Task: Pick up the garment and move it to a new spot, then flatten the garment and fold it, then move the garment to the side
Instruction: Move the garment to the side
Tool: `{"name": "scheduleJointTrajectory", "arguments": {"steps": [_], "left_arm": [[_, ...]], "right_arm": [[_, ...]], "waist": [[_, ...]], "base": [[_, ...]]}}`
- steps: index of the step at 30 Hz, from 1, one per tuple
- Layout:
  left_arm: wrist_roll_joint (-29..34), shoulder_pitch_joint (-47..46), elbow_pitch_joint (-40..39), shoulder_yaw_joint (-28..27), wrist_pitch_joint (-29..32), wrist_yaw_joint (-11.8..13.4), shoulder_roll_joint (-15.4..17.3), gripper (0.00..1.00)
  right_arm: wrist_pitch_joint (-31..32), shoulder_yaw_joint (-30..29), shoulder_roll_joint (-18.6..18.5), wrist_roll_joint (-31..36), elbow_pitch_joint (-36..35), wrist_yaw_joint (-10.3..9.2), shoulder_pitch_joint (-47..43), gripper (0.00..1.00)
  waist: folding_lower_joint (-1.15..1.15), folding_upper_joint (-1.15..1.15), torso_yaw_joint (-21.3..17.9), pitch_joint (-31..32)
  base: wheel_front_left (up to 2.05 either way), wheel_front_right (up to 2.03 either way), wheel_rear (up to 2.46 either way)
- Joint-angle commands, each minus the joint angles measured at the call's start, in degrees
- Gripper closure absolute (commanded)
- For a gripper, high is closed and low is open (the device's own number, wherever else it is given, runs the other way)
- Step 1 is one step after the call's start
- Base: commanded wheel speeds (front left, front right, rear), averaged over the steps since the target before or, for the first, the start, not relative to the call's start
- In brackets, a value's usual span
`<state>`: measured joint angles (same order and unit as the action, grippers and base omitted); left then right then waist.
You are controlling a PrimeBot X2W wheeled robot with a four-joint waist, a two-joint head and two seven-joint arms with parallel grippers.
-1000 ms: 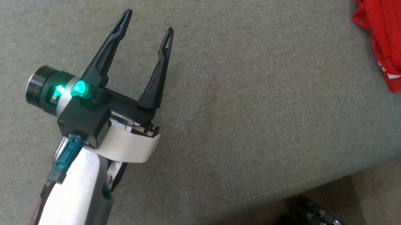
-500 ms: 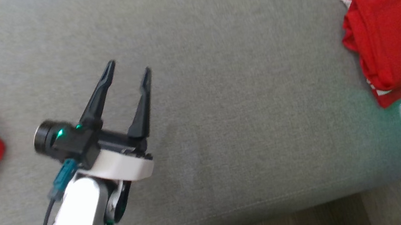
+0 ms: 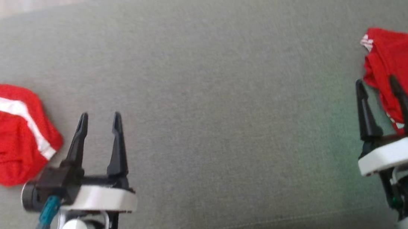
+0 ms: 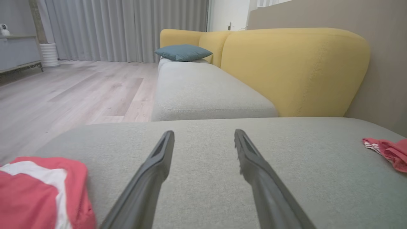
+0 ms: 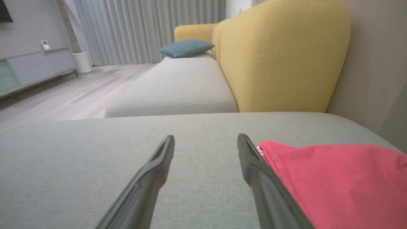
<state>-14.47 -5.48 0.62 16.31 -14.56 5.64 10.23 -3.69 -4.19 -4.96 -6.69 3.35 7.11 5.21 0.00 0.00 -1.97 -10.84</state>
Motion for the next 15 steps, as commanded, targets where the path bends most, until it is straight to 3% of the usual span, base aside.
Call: {"name": "scheduleJointTrajectory", "arguments": {"steps": [1, 15], "left_arm": [[-0.5, -0.6, -1.3, -2.4, -0.4, 0.5, 1.2, 0.0], [-1.9, 6.6, 2.1, -2.8, 0.8, 1.6, 2.7, 0.0]], "right_arm": [[0.2, 1.6, 0.2, -0.4, -2.8, 0.37, -0.2, 0.0], [3.8, 3.4, 1.7, -1.2, -9.3, 0.37, -9.6, 0.0]], "waist": [[0.0, 0.0, 1.6, 2.4], [0.0, 0.0, 2.0, 10.6]], "base": [[0.0, 0.0, 0.0], [0.0, 0.0, 0.0]]}}
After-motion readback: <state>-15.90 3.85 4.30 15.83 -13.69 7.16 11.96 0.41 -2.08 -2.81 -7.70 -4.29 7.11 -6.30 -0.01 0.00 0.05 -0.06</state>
